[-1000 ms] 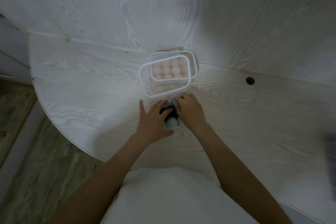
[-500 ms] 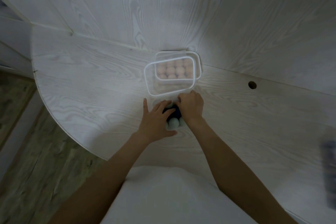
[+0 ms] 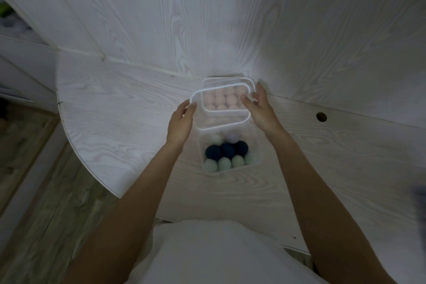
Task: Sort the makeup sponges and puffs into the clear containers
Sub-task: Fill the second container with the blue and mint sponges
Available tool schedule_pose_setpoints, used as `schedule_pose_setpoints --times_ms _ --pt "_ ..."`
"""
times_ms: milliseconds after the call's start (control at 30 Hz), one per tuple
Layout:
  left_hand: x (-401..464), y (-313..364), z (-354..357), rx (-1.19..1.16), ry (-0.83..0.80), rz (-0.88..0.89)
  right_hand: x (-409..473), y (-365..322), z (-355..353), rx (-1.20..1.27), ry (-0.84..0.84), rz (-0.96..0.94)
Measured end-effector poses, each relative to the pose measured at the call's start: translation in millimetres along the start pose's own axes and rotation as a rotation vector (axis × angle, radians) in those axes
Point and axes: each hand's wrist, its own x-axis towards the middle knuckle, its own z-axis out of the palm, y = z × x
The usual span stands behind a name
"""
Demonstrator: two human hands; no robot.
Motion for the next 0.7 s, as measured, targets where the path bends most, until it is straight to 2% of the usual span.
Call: schedule_pose_setpoints --times_ms 133,200,333,467,567,700 --pt "-21 1 -1 -0.079 0.028 0.013 -26 4 -12 0.186 0.064 -0.068" --pt "-38 -10 -5 -0.076 0.033 0.015 -47 21 -20 0.174 0.113 -0.117" --pt "-67 -46 0 0.136 0.012 0.138 -84 76 -27 -0.231 0.107 -0.214" --pt "-75 -70 13 0.453 -0.070 0.282 -88 112 -17 -0.647 -0.008 -0.262" --pt "-78 -75 23 0.470 -0.110 0.223 -82 109 -8 -0.791 -0.060 -0.298" --pt "-78 -80 25 0.456 -0.132 0.135 -76 102 -4 -0.836 -0.034 -0.283"
